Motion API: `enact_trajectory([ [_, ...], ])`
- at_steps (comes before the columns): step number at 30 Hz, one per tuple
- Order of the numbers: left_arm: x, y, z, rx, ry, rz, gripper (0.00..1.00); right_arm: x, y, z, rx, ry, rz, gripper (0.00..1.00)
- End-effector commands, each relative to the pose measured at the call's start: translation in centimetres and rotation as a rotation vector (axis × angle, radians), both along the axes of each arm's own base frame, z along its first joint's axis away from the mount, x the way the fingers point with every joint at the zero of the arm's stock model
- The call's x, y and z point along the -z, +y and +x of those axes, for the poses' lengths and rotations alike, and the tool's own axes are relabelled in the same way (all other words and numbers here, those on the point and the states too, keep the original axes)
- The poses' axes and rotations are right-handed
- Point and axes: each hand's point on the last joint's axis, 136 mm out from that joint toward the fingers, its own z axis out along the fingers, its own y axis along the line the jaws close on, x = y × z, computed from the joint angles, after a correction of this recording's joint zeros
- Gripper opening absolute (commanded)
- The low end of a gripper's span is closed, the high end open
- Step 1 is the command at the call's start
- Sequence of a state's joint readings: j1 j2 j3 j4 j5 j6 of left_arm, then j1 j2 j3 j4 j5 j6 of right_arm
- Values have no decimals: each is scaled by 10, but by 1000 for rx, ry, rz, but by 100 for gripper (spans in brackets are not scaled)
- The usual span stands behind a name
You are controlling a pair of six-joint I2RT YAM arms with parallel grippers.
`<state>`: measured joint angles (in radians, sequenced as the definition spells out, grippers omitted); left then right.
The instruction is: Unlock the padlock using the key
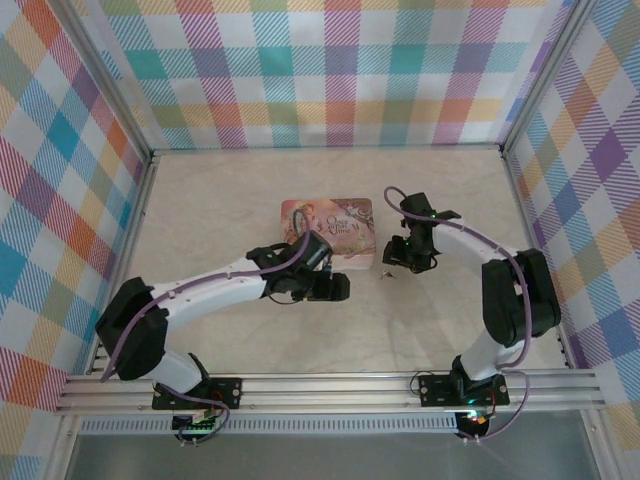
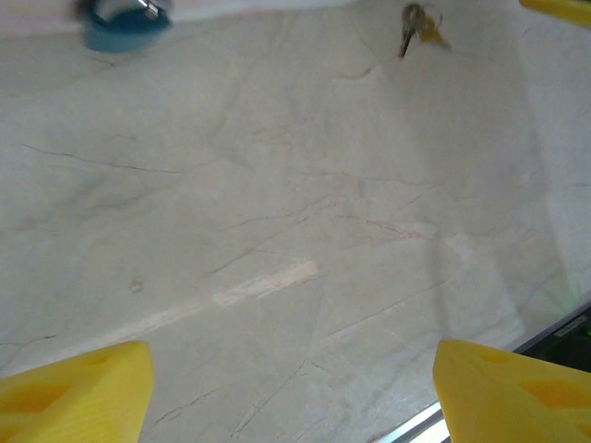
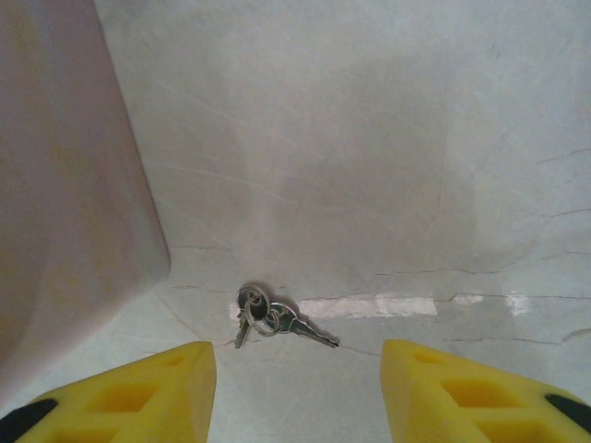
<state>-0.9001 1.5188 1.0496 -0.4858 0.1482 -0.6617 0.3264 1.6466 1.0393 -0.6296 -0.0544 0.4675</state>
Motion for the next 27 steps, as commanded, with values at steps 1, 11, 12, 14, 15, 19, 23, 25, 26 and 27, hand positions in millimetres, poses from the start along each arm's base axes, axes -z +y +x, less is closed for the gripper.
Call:
enact_trajectory([
  [1, 1, -10, 3, 0, -15, 8, 79, 5, 4, 1, -15, 26, 15, 48],
  [11, 13, -12, 1, -1, 7, 31, 80, 15, 13, 3, -56, 57, 9, 44],
  [12, 14, -12, 1, -2, 8, 33, 80, 16, 14, 3, -62, 59, 5, 44],
  [14, 16, -13, 1, -1, 12, 36, 80, 18, 16, 3, -71, 67, -2, 44],
  [15, 16, -13, 1, -1, 13, 39, 79, 19, 17, 3, -79, 68, -8, 44],
  [19, 21, -12, 1, 0, 22, 48, 80, 24, 20, 2, -95, 81, -30, 44],
  [23, 22, -11, 1, -4, 23, 51, 80, 29, 19, 2, -97, 90, -48, 41],
  [25, 22, -11, 0, -3, 23, 53, 80, 31, 19, 2, -102, 97, -53, 38],
  [26, 22, -10, 0, -4, 22, 54, 80, 32, 19, 2, -106, 101, -59, 37],
  [27, 23, -10, 0, -5, 22, 57, 80, 33, 19, 1, -106, 106, -66, 37],
])
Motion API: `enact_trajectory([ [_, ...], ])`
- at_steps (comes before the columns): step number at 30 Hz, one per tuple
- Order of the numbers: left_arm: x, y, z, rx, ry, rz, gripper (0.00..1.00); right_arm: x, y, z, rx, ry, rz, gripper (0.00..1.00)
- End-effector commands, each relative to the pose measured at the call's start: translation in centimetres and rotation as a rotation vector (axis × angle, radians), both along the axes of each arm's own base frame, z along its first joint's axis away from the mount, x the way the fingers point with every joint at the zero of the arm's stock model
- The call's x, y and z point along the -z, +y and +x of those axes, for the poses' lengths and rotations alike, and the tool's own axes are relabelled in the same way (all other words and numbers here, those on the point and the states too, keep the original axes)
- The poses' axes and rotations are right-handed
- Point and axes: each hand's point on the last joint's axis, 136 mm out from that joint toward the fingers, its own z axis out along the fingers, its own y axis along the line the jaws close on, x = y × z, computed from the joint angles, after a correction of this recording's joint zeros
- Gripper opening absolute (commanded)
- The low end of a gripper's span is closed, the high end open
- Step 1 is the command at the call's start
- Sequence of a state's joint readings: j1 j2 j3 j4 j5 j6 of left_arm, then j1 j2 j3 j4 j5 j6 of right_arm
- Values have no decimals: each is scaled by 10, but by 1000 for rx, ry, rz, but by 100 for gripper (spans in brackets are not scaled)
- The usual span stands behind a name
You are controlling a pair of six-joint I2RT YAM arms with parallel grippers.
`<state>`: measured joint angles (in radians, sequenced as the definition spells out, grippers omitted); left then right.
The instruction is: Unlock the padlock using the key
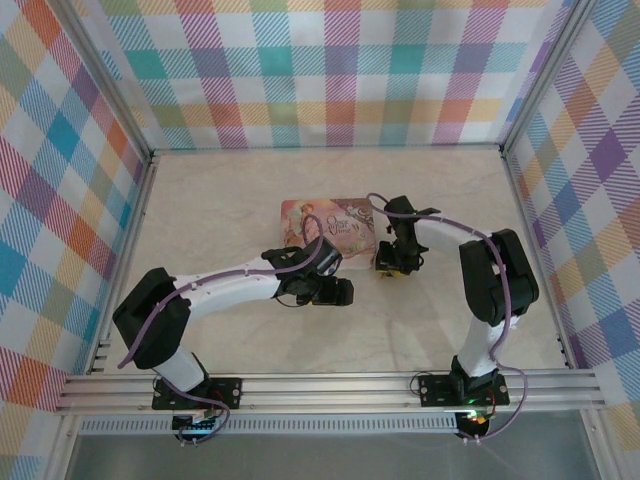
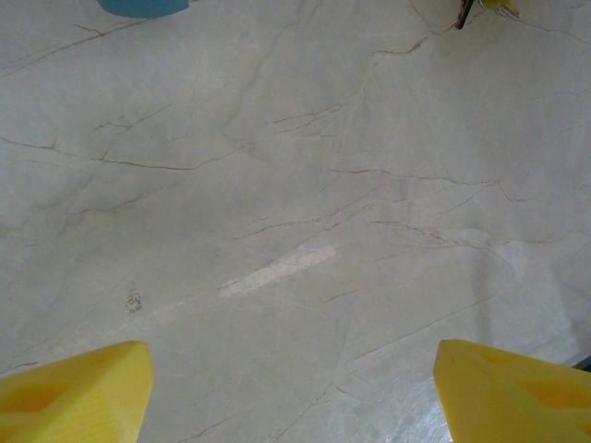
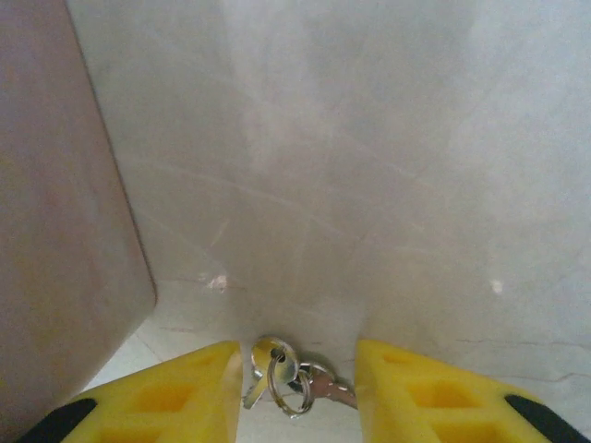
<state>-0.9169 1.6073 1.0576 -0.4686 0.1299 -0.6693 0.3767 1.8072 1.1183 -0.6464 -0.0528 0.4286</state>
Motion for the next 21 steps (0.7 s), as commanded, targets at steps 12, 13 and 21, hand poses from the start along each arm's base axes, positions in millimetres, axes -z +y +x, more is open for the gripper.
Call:
enact_trajectory([
  [12, -2, 0, -1, -19, -11, 5, 80, 18, -1, -10, -32, 61, -54, 13],
  [13, -2, 1, 0, -22, -14, 6, 79, 19, 0, -11, -29, 65, -46, 7],
  [21, -5, 6, -1, -31, -27, 14, 80, 4, 9, -15, 15, 29, 42, 0],
])
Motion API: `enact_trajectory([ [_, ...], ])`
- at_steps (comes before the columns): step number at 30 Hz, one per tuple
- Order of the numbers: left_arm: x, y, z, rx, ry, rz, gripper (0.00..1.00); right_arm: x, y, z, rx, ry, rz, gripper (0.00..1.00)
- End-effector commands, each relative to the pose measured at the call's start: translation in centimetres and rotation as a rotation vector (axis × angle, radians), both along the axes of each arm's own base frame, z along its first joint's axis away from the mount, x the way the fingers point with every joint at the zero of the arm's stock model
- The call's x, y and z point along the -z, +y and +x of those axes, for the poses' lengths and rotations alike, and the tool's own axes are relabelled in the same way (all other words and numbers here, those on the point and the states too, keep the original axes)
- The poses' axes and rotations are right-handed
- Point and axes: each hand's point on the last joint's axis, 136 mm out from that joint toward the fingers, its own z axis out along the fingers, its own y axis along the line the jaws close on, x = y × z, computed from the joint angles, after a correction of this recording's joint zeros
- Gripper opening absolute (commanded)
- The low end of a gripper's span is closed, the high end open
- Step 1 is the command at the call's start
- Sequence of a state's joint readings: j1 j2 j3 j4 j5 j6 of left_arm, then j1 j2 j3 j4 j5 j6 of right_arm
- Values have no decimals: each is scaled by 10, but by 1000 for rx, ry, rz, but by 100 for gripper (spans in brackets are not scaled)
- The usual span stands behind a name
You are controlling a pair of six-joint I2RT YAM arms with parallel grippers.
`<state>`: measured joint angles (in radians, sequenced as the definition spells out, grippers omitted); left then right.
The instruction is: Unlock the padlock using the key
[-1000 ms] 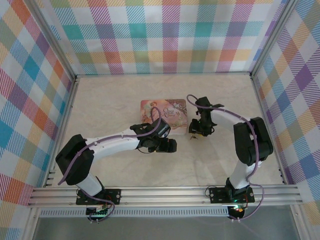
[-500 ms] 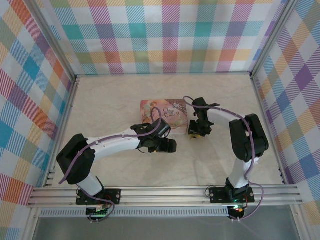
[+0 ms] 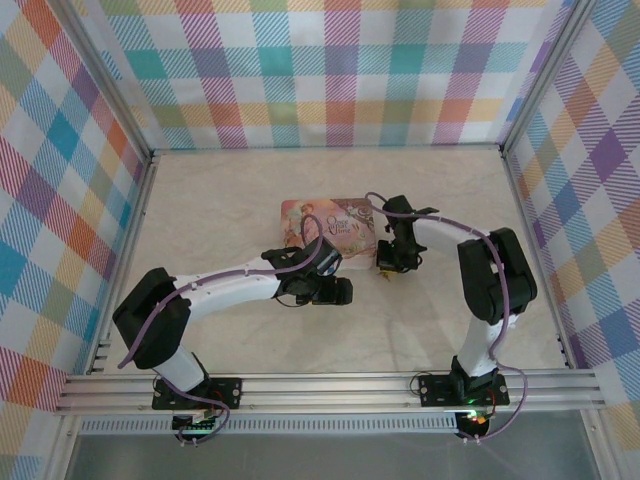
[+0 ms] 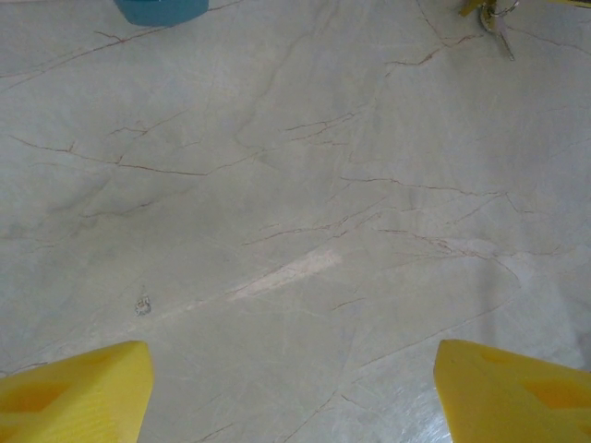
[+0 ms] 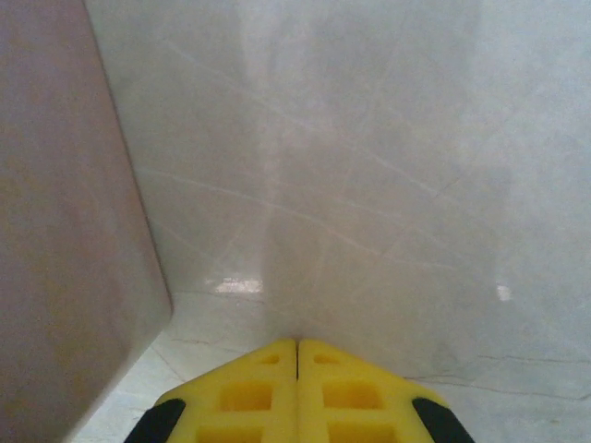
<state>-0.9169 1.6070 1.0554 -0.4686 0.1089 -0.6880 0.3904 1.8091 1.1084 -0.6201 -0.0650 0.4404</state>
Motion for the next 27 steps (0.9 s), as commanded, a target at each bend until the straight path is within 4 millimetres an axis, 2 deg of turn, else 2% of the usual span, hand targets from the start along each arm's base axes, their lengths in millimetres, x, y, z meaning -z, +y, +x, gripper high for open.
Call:
enact_trajectory([
  [1, -7, 4, -2, -9, -25, 3, 80, -3, 2, -15, 26, 20, 35, 0],
  [4, -12, 4, -1, -17, -40, -9, 80, -22, 0, -15, 52, -29, 66, 0],
  [6, -19, 4, 2, -24, -58, -19, 85, -36, -3, -15, 70, -63, 79, 0],
  [12, -53, 12, 18, -78, -138, -94, 92, -84, -10, -19, 103, -174, 119, 0],
  [17, -79, 21, 36, -127, -190, -165, 89, -130, -10, -19, 110, -276, 171, 0],
  [22, -96, 20, 50, -139, -209, -222, 87, -169, 5, -18, 82, -336, 281, 0],
  [24, -103, 15, 54, -127, -213, -253, 98, -184, 11, -19, 67, -351, 323, 0],
  [27, -117, 7, 61, -104, -231, -310, 100, -205, 21, -21, 32, -369, 393, 0],
])
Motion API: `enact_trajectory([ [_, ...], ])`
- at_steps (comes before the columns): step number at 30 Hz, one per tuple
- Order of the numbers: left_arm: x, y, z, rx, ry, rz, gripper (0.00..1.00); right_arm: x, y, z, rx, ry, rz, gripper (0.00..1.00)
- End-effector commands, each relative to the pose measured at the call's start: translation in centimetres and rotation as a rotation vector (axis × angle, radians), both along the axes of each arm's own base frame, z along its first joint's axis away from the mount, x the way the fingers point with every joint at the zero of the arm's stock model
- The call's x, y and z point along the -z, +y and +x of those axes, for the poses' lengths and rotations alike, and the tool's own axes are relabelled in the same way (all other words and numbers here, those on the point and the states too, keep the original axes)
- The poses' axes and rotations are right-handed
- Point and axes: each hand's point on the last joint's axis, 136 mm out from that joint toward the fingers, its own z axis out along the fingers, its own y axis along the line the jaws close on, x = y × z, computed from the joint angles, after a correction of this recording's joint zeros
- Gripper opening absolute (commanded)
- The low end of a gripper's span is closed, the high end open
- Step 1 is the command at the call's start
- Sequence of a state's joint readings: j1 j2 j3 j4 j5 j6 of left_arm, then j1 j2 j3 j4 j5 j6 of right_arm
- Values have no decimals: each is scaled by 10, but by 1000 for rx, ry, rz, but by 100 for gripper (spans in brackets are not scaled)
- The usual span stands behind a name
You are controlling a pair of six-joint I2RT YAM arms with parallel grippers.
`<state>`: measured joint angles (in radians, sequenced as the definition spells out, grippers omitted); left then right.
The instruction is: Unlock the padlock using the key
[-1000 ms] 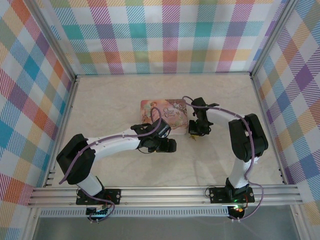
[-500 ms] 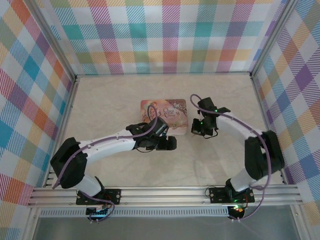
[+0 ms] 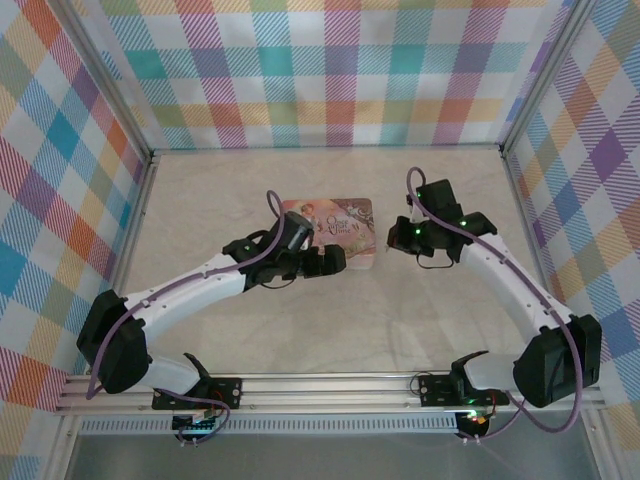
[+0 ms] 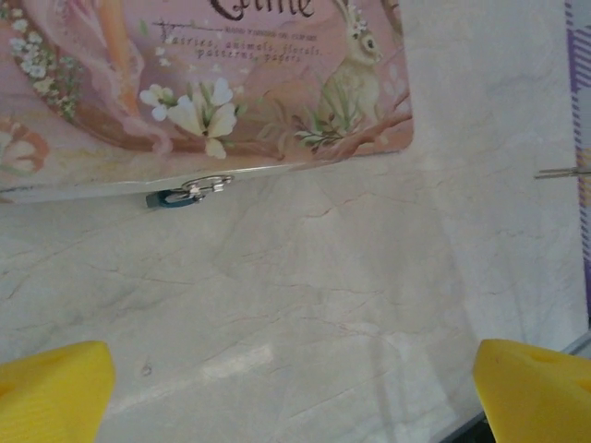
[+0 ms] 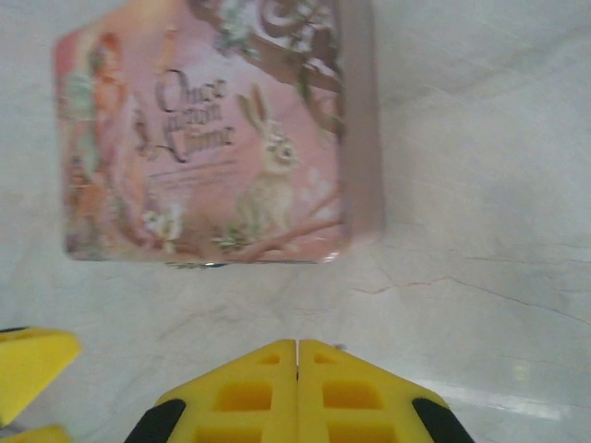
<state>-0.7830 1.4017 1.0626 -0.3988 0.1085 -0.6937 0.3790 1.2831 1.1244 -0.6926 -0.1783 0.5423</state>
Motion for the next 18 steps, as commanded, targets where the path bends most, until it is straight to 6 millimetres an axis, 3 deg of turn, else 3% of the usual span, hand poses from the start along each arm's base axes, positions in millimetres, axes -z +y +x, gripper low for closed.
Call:
enact_trajectory([
  [1, -34, -17, 14, 41, -71, -105, 100, -35, 14, -8, -56, -26, 104, 0],
  [5, -50, -18, 27, 47, -104, -147, 97, -56, 23, -13, -109, -51, 156, 0],
  [7, -55, -21, 30, 81, -105, -174, 80, -65, 27, -15, -135, -59, 173, 0],
  [11, -82, -28, 39, 134, -178, -242, 79, -84, 39, -20, -206, -72, 236, 0],
  [18, -124, -39, 36, 246, -302, -356, 78, -115, 60, -30, -325, -81, 347, 0],
])
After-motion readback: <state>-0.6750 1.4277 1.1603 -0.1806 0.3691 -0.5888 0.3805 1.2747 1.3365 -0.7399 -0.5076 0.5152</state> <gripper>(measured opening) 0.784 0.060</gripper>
